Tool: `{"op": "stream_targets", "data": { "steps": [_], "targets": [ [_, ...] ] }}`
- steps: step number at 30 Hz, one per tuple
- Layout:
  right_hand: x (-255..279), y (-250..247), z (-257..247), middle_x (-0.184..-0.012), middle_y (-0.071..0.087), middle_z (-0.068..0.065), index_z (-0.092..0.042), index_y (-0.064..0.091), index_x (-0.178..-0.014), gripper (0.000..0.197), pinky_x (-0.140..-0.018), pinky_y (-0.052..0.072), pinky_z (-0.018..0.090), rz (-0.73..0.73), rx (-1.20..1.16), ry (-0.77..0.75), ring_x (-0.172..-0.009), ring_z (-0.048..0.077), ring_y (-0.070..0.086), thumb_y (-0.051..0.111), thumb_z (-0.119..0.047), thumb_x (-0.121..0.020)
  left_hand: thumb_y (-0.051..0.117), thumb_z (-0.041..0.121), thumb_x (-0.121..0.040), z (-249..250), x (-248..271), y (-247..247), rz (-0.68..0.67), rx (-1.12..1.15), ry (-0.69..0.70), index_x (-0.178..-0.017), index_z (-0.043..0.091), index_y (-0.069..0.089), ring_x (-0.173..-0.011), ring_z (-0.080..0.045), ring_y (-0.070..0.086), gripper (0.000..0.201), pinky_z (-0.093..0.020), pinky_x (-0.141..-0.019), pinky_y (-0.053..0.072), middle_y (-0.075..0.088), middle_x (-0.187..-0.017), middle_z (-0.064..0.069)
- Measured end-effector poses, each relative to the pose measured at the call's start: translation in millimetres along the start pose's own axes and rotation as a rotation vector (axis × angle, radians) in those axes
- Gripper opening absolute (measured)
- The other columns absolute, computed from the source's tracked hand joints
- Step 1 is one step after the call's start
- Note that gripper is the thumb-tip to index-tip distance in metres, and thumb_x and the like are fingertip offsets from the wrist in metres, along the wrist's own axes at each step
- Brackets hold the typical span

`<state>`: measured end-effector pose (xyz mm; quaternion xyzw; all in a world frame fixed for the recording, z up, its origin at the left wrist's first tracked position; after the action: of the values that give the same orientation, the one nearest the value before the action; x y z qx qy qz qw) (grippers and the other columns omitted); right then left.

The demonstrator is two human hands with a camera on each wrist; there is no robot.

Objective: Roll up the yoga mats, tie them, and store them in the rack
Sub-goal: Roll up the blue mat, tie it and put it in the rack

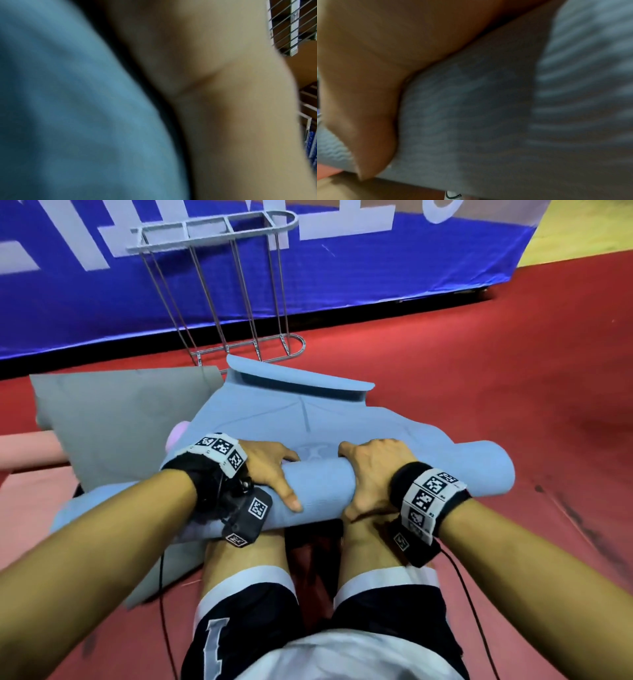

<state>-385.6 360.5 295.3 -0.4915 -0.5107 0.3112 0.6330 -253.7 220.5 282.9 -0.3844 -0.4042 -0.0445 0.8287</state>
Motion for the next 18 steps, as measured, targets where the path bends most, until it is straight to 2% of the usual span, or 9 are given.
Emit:
{"op": "stream_targets", "data": {
  "steps": [2,4,7,9,12,14,16,18],
  "targets": [
    [-7.8,-2.2,1.2,-0.086,0.064,-0.003,-0.034,0.044,-0.104,0.081,-0.074,0.047,0.036,-0.028,-0.044,0.027,-0.085,0.029,0.064,0.079,-0.071,-0.041,0.082,0.08,-0.039,0.0,7.7,-11.0,0.145,-0.156,-0.018,-0.129,0.042,0.051,-0.106,-0.017,0.064,0.103,-0.037,-0.099,0.05,0.066,-0.116,0.011],
    [-17.0,-6.5,3.5,-0.089,0.064,-0.001,-0.036,0.048,-0.108,0.084,-0.073,0.045,0.035,-0.041,-0.077,0.05,-0.086,0.028,0.061,0.081,-0.072,-0.039,0.076,0.088,-0.042,7.0,12.8,-8.8,0.279,-0.328,-0.026,-0.133,0.039,0.043,-0.108,-0.025,0.062,0.108,-0.04,-0.094,0.05,0.063,-0.12,0.004],
    [-31.3,-7.9,-0.9,-0.089,0.059,-0.002,-0.037,0.05,-0.105,0.084,-0.074,0.041,0.033,-0.082,-0.082,0.041,-0.084,0.026,0.054,0.082,-0.074,-0.037,0.079,0.083,-0.039,14.3,10.4,20.5,0.389,-0.494,-0.086,-0.128,0.027,0.036,-0.109,-0.031,0.06,0.113,-0.046,-0.088,0.047,0.057,-0.119,-0.003],
    [-36.5,-6.6,-4.5,-0.089,0.061,-0.003,-0.034,0.053,-0.103,0.084,-0.073,0.041,0.032,-0.105,-0.085,0.033,-0.084,0.026,0.056,0.082,-0.075,-0.036,0.079,0.077,-0.042,10.6,6.4,27.1,0.457,-0.483,-0.104,-0.121,0.026,0.038,-0.102,-0.03,0.063,0.103,-0.044,-0.086,0.048,0.06,-0.112,-0.002],
    [-40.9,-7.1,-6.4,-0.095,0.065,-0.003,-0.035,0.056,-0.111,0.088,-0.078,0.048,0.034,-0.054,-0.135,-0.007,-0.092,0.027,0.064,0.079,-0.078,-0.037,0.077,0.075,-0.043,1.8,3.0,13.7,0.448,-0.447,-0.079,-0.115,0.029,0.043,-0.09,-0.027,0.065,0.092,-0.037,-0.076,0.049,0.065,-0.103,0.003],
    [-37.0,-4.9,-10.7,-0.112,0.066,-0.005,-0.037,0.052,-0.123,0.094,-0.088,0.051,0.039,0.044,-0.128,-0.08,-0.103,0.025,0.064,0.074,-0.082,-0.042,0.08,0.075,-0.043,1.0,0.6,3.2,0.397,-0.421,-0.068,-0.11,0.033,0.047,-0.081,-0.023,0.06,0.086,-0.033,-0.07,0.045,0.064,-0.094,0.009],
    [-33.2,5.6,-15.3,-0.128,0.061,-0.004,-0.032,0.044,-0.137,0.114,-0.099,0.046,0.043,0.119,-0.03,-0.126,-0.114,0.025,0.06,0.067,-0.09,-0.042,0.082,0.075,-0.043,0.2,-5.9,-5.4,0.339,-0.38,-0.056,-0.106,0.035,0.051,-0.078,-0.018,0.058,0.081,-0.031,-0.068,0.044,0.063,-0.089,0.013],
    [-30.9,16.4,-17.8,-0.134,0.057,-0.001,-0.027,0.038,-0.143,0.124,-0.105,0.04,0.047,0.155,0.052,-0.099,-0.119,0.027,0.057,0.068,-0.09,-0.04,0.082,0.076,-0.041,-0.4,-13.9,-10.5,0.3,-0.343,-0.042,-0.104,0.034,0.054,-0.078,-0.016,0.061,0.081,-0.032,-0.069,0.049,0.064,-0.087,0.013]
  ]
}}
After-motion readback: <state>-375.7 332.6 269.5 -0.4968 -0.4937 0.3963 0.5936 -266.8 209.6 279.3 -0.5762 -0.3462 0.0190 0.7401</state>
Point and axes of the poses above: each hand's wrist, its own x-axis away from the middle knuckle, its own y-axis out of the palm, z = x × y, the point moved 5 cm from there along -x, towards the middle knuckle
